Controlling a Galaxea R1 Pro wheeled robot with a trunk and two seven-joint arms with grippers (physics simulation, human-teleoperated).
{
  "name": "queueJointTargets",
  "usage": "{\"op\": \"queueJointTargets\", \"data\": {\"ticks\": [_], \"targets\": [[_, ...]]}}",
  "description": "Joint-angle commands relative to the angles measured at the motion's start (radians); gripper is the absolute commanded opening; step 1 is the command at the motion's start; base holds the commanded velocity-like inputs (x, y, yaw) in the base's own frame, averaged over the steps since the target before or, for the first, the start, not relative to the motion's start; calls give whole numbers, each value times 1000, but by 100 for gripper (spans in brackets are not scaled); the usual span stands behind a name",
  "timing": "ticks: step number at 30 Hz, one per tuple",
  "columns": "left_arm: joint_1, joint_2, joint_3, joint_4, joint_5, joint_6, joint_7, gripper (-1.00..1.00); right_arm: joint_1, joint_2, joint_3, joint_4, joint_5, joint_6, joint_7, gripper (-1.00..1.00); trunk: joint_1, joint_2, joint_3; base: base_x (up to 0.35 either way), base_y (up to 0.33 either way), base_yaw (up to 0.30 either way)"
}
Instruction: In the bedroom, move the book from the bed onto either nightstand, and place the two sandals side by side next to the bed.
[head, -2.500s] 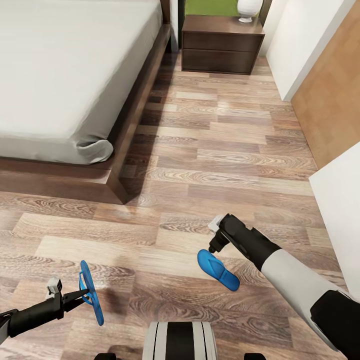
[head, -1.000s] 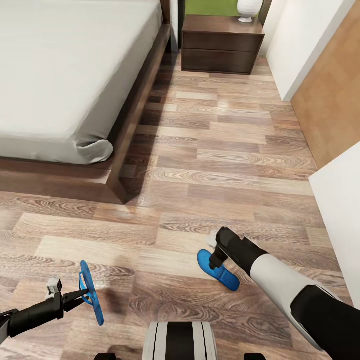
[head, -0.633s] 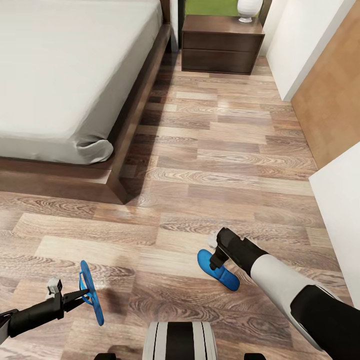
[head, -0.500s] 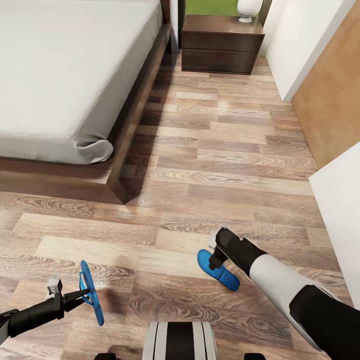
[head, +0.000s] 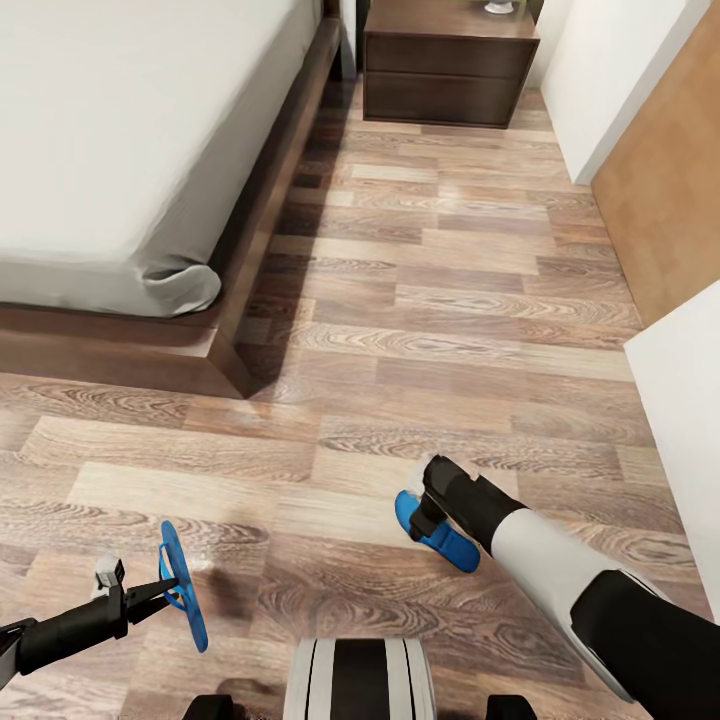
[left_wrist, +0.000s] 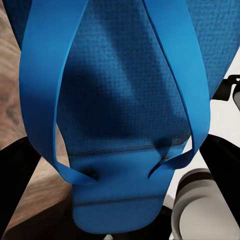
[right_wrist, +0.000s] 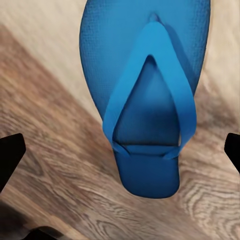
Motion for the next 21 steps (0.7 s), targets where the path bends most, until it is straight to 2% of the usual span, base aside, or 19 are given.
{"op": "queueJointTargets", "data": {"ticks": [1, 11, 21], "targets": [[0, 1, -6, 0, 7, 11, -3, -100, -1, 0, 3, -1, 11, 2, 9, 100, 0, -1, -5, 0, 0, 0], [0, 0, -6, 0, 7, 10, -3, -100, -1, -2, 1, -1, 12, 3, 9, 100, 5, -3, -43, 0, 0, 0], [0, 1, -6, 0, 7, 10, -3, -100, -21, -8, 0, -1, 16, 10, 8, 100, 5, -3, -43, 0, 0, 0]]}}
